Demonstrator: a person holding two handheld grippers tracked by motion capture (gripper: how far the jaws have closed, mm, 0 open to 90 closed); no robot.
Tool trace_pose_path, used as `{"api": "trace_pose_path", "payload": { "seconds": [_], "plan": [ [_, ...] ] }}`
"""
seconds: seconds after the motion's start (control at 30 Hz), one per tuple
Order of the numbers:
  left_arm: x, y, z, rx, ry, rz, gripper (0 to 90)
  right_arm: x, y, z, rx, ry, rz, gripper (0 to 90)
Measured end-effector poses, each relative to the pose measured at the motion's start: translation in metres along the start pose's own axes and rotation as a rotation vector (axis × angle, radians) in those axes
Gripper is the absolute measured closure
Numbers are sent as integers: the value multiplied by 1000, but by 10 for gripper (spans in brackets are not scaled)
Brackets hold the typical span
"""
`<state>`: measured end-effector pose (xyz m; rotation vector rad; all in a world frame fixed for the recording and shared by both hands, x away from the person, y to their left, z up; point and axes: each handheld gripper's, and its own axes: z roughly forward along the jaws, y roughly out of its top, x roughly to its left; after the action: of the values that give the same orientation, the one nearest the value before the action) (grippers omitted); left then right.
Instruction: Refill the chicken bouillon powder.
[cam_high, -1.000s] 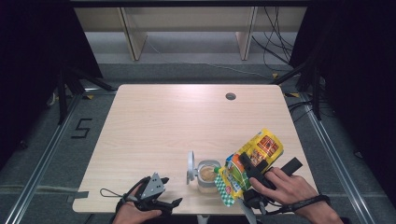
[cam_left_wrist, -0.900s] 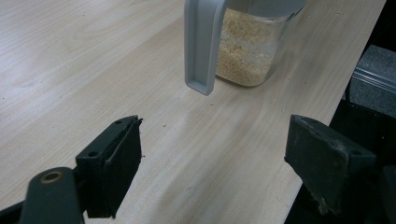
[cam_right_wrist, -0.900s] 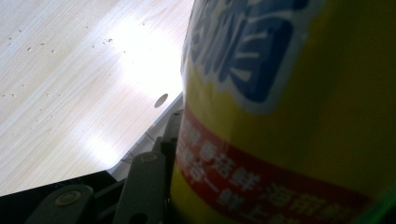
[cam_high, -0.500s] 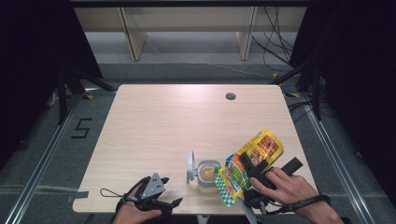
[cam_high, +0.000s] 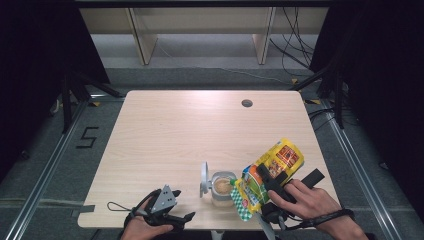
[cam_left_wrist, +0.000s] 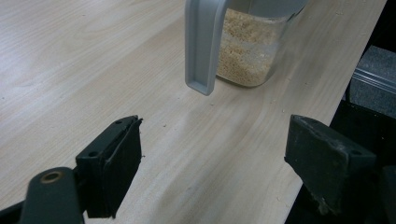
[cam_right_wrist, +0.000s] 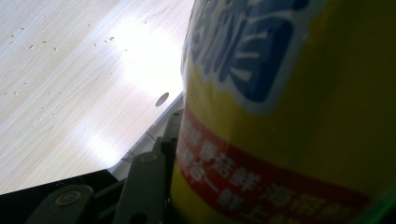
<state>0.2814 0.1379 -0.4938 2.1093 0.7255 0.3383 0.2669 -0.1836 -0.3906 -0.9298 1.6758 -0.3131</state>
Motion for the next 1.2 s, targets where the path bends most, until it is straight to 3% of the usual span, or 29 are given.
{"api": "trace_pose_path", "payload": {
  "seconds": [0.27,0.57,0.6,0.83,0.9,0.93,1.0,1.07,1.1,1.13,1.2],
  "plan": [
    [0,0,-1,7,1,1,181,0,1,1,0,21,-3,634],
    [1,0,-1,3,-2,7,181,1,2,0,2,10,9,634],
    [1,0,-1,3,-2,7,180,-2,2,2,-19,3,-35,634],
    [1,0,-1,4,-2,7,180,0,0,2,-22,11,-9,636],
    [1,0,-1,14,0,9,181,-3,-1,2,-28,4,-64,636],
    [0,0,-1,7,1,1,181,-3,-1,2,-28,4,-64,636],
    [1,0,-1,11,-6,9,181,2,-1,3,-50,-12,-9,636],
    [1,0,-1,9,-4,8,180,2,-1,4,-56,-4,-24,636],
    [1,0,-1,-1,-5,3,180,5,-1,1,-26,10,36,636],
    [1,0,-1,-4,-7,0,180,9,-1,4,-72,-1,87,636],
    [1,0,-1,-4,-7,0,181,8,-3,5,-77,-1,71,636]
  ]
}}
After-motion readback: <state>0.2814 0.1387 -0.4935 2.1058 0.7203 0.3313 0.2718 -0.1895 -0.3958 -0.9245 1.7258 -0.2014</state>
